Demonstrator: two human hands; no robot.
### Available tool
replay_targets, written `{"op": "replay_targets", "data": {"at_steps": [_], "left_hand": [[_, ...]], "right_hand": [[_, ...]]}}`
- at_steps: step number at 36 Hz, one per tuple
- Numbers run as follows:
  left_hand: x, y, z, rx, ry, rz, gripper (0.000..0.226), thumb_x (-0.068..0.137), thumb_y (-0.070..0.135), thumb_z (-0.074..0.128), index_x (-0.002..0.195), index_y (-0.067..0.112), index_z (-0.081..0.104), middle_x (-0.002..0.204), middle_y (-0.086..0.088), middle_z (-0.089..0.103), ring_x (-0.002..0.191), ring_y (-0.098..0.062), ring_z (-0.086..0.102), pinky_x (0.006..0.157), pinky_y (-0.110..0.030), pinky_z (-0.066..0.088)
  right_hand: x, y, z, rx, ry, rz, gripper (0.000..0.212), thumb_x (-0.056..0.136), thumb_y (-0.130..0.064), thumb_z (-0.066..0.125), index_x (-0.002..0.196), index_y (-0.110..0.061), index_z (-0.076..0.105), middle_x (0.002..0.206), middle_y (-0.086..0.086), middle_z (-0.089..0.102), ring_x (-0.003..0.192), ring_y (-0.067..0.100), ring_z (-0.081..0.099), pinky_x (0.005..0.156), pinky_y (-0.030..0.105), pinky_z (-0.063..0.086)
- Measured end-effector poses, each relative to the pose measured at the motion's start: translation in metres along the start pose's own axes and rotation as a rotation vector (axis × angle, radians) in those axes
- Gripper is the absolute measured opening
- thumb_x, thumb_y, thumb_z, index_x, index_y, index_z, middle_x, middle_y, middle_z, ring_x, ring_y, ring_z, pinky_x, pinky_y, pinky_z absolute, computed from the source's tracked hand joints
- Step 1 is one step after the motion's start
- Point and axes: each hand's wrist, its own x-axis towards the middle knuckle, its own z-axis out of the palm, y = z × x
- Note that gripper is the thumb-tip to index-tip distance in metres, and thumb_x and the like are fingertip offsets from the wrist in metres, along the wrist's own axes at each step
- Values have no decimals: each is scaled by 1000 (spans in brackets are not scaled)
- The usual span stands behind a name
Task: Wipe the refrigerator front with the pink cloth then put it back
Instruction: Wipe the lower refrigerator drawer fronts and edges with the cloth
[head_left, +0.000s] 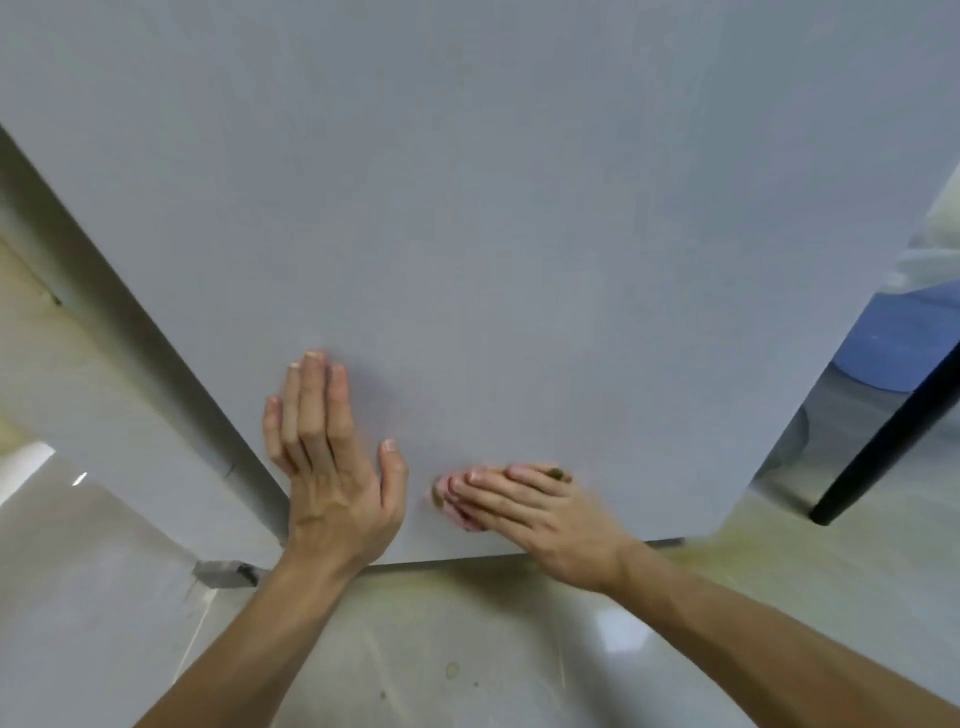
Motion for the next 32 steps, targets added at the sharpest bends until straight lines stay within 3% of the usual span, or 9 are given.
{"op": "replay_targets", "data": {"at_steps": [3, 6, 11, 14, 16, 19, 22, 27, 32], "left_hand": [[0, -13, -6, -7, -7, -31, 80, 91, 20, 52, 159, -3, 15, 168, -20, 11, 161, -35, 7, 129, -57, 8], [-1, -24, -12, -16, -33, -35, 82, 92, 20, 53, 159, -4, 14, 169, -23, 11, 161, -37, 5, 128, -59, 10], [5, -36, -15, -21, -30, -17, 80, 93, 19, 55, 159, -6, 16, 168, -23, 11, 158, -44, 12, 128, -60, 13], [11, -37, -17, -52, -19, -8, 79, 94, 19, 55, 159, -2, 15, 167, -21, 12, 158, -42, 11, 128, -58, 14], [12, -37, -17, -62, -8, 6, 79, 93, 17, 56, 158, -1, 16, 167, -21, 13, 158, -42, 13, 128, -57, 15], [13, -39, -18, -72, 11, 11, 78, 92, 15, 57, 157, -1, 16, 165, -23, 15, 156, -45, 17, 127, -57, 17], [17, -42, -20, -88, 41, 18, 79, 89, 9, 58, 156, -3, 18, 164, -24, 15, 155, -45, 16, 128, -56, 17], [23, -52, -30, -125, 47, -25, 86, 77, -6, 56, 155, -8, 18, 165, -24, 15, 160, -34, 8, 130, -50, 13], [22, -60, -40, -134, 10, -59, 84, 78, -5, 50, 156, -11, 17, 167, -26, 13, 161, -37, 6, 130, -50, 12]], "right_hand": [[-2, -7, 5, -6, -164, -48, 62, 100, -10, 33, 161, -13, 38, 172, -1, 27, 159, 12, 20, 132, 33, 1], [5, -1, -9, -15, -132, -42, 68, 94, -3, 37, 162, -11, 35, 172, 1, 25, 160, 15, 21, 132, 34, 4], [50, 26, -57, -29, 239, 154, 81, 82, 19, 46, 158, -8, 42, 169, 7, 30, 159, 23, 25, 132, 41, 13], [90, 50, -95, -80, 492, 350, 73, 89, 12, 63, 156, -6, 44, 167, 10, 31, 160, 25, 20, 131, 45, 13], [115, 63, -122, -21, 611, 470, 57, 98, 6, 52, 154, -1, 46, 164, 14, 32, 160, 28, 14, 130, 47, 8], [147, 66, -144, 125, 722, 629, 59, 92, 16, 45, 150, 9, 46, 159, 37, 33, 152, 52, 20, 127, 54, 6], [166, 44, -134, 166, 791, 699, 56, 94, 14, 45, 149, 10, 46, 158, 38, 34, 150, 53, 26, 128, 52, 9], [155, -8, -66, 119, 519, 345, 57, 97, 1, 47, 153, -8, 49, 164, 11, 34, 158, 26, 28, 130, 39, 16], [125, -38, -28, 140, 113, 27, 63, 103, 0, 14, 158, -9, 44, 169, 3, 31, 159, 17, 24, 131, 36, 18]]}}
